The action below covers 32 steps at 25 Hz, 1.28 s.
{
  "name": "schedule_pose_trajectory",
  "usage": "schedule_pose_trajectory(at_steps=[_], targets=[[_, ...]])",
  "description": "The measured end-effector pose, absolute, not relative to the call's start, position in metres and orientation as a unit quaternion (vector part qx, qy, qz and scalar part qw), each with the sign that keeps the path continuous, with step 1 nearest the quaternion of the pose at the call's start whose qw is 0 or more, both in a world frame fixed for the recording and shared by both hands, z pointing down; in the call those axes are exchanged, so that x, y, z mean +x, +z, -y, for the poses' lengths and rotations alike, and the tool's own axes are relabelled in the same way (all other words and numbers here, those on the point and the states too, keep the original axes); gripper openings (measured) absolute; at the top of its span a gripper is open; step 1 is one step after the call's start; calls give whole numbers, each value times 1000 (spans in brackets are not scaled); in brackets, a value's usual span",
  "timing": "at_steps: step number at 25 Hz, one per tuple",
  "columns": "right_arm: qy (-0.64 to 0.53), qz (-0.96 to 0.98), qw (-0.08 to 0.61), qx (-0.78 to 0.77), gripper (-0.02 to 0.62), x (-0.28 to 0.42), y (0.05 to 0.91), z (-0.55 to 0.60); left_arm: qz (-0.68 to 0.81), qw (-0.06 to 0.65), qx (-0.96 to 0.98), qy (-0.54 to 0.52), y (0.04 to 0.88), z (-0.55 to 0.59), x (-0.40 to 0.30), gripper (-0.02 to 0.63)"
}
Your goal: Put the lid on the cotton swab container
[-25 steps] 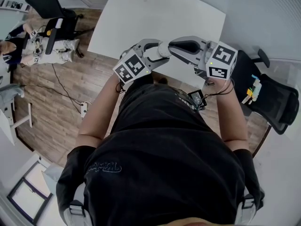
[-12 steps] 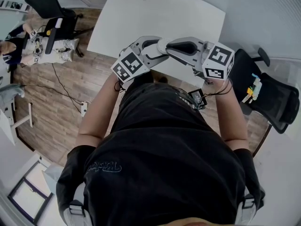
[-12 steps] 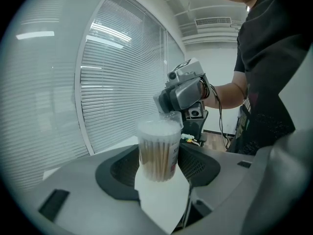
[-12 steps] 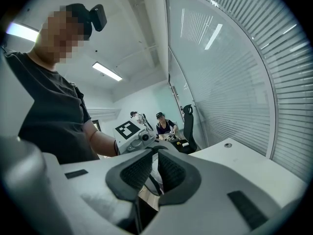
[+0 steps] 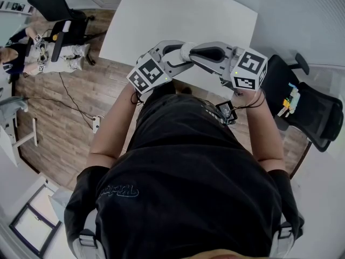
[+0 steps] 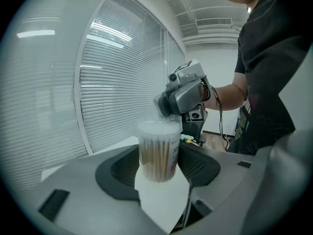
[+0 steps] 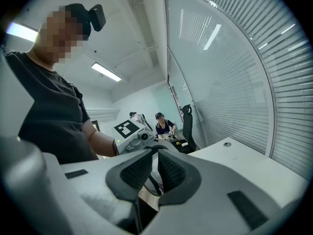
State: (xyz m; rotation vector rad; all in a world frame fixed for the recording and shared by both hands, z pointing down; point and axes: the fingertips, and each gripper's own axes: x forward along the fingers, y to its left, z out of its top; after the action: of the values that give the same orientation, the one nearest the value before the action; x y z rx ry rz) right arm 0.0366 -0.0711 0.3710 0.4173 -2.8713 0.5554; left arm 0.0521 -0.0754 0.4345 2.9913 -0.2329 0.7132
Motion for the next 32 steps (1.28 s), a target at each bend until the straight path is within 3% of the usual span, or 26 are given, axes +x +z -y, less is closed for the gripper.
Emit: schedule_pose_trajectory(at_steps=[32], targets=[[138,950,156,233,23,36,387,74,76,12,961,266,444,76,59,253]])
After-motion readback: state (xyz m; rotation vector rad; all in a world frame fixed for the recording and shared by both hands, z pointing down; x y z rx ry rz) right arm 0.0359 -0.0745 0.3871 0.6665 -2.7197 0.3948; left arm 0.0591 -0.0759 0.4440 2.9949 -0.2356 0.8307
